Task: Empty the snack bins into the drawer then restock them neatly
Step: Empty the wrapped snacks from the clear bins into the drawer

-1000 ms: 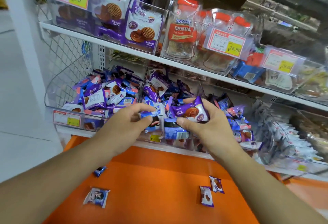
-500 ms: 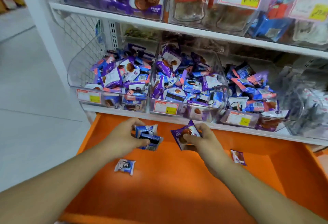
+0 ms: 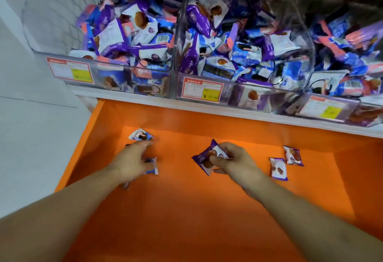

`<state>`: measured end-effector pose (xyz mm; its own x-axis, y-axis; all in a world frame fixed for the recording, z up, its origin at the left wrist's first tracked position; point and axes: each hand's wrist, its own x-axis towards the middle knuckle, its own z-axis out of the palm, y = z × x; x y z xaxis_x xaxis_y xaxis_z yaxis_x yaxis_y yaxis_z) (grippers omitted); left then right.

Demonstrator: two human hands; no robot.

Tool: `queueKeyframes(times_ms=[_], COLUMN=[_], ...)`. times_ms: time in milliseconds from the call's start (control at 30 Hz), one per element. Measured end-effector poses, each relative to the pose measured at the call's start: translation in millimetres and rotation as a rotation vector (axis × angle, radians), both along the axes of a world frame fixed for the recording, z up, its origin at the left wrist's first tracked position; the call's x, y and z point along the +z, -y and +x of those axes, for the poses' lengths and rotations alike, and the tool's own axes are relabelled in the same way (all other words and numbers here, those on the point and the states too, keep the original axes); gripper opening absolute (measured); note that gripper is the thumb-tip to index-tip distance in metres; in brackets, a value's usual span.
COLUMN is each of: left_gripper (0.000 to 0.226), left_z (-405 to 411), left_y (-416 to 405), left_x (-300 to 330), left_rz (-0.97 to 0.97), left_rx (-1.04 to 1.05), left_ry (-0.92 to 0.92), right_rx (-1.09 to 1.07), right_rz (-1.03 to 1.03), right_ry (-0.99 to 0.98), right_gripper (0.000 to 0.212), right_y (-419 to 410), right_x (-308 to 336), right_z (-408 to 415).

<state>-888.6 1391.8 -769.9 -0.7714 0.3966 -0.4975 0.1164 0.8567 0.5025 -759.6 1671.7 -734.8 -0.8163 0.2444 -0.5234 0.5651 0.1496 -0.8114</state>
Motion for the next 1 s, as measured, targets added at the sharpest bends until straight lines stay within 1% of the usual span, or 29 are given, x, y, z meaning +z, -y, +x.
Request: queueKeyframes(times_ms=[67,133,200,233,267,333,367,400,433,467,500,600,667,767,833,933,1000], left_gripper=[0.068,0.066,0.062,0.061,0.060,0.060,0.061,0.061,0.062,0.062,0.062,0.065,0.065,0.063,0.063,0.062,0.070], left_z=[8.2,16.7,26.9,32.2,37.6,47.2,51.2,54.5,56.6,58.4,60.2,66.0,68.4,63.4,55.5,34.9,13.4], left_y=[-24.6,-51.8,-78.9,-91.3,-102.3,-118.8,-124.9,-129.3,-132.9,-135.1,-136.8,-138.0,-136.5,-131.1,-120.3,-94.7,-78.3], left_x=[6.6,10.6,16.9,19.9,23.6,28.4,31.1,35.1,39.4,44.6,50.3,74.5,97.9,141.8,174.9,214.0,223.7], left_rz=[0.055,0.137,0.205,0.219,0.244,0.278,0.287,0.300,0.307,0.315,0.324,0.352,0.369,0.410,0.426,0.415,0.395], left_rx=[-0.046,-0.092,-0.154,-0.184,-0.212,-0.269,-0.291,-0.311,-0.320,-0.325,-0.326,-0.346,-0.366,-0.396,-0.398,-0.373,-0.330], left_ry=[-0.019,-0.044,-0.065,-0.056,-0.052,-0.059,-0.062,-0.075,-0.089,-0.099,-0.107,-0.153,-0.205,-0.331,-0.409,-0.541,-0.661], right_rx=[-0.012,-0.083,-0.193,-0.251,-0.311,-0.377,-0.393,-0.385,-0.374,-0.365,-0.346,-0.225,-0.095,0.122,0.241,0.288,0.261], right_rz=[0.102,0.202,0.310,0.338,0.341,0.374,0.403,0.465,0.540,0.590,0.603,0.608,0.587,0.582,0.576,0.593,0.616], right_ry=[0.037,0.097,0.174,0.198,0.208,0.227,0.261,0.323,0.378,0.401,0.390,0.284,0.180,-0.009,-0.153,-0.392,-0.526], right_gripper=[0.011,0.003,0.010,0.014,0.013,0.005,0.024,0.050,0.068,0.074,0.073,0.057,0.051,0.045,0.037,0.021,0.019], right_y=[-19.0,-45.5,-82.2,-102.1,-120.5,-149.6,-160.0,-167.0,-171.9,-174.5,-173.8,-152.8,-127.0,-82.7,-56.4,-28.8,-19.0], right_x=[-13.1,-28.2,-43.4,-50.4,-53.8,-53.1,-50.7,-45.8,-42.1,-38.7,-35.3,-21.4,-2.2,46.0,87.6,152.0,187.4], right_z=[8.0,22.0,40.4,48.8,56.8,69.9,74.3,78.7,81.9,83.6,83.5,70.8,52.5,23.2,9.1,-3.3,-15.1])
